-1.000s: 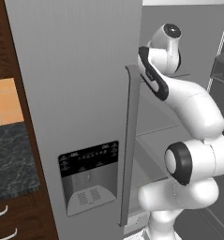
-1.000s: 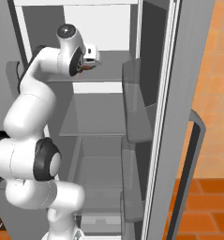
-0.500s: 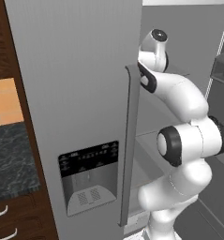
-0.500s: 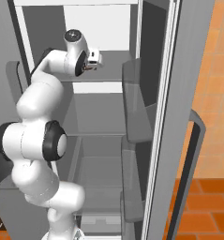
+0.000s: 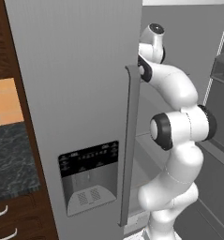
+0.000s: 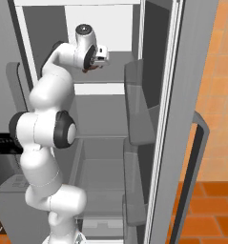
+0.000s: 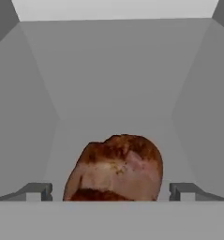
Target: Place one sweet potato and one chicken drumstick in each tupperware on the nearby counter, to pack two identical lunches.
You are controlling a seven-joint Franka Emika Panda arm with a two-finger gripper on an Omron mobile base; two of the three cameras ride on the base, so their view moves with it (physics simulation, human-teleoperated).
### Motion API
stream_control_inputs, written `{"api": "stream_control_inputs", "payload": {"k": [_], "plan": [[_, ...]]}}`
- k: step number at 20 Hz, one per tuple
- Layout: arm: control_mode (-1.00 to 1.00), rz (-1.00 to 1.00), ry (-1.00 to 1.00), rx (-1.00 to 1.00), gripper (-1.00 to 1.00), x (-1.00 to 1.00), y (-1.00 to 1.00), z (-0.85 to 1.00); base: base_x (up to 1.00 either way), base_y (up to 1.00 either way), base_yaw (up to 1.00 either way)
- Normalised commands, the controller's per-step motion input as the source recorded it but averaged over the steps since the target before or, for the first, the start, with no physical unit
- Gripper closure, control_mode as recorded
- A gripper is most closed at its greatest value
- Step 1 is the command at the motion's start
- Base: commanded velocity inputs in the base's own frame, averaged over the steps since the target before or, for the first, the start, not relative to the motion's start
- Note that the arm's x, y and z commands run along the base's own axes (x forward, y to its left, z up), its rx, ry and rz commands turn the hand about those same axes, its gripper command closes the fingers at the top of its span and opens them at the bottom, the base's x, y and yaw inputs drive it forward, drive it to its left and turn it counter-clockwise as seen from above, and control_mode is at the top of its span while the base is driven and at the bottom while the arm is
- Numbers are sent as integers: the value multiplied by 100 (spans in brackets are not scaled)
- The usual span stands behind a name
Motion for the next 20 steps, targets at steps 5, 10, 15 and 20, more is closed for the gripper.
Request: {"api": "stream_control_inputs", "payload": {"k": [5,10,15,20], "plan": [[-100,-5,0,0,-100,-19,-52,-25,0,0,0],[-100,0,0,1,-100,-6,-12,0,0,0,0],[-100,0,0,0,-100,0,37,-25,0,0,0],[-100,0,0,0,-100,0,9,-28,0,0,0]]}}
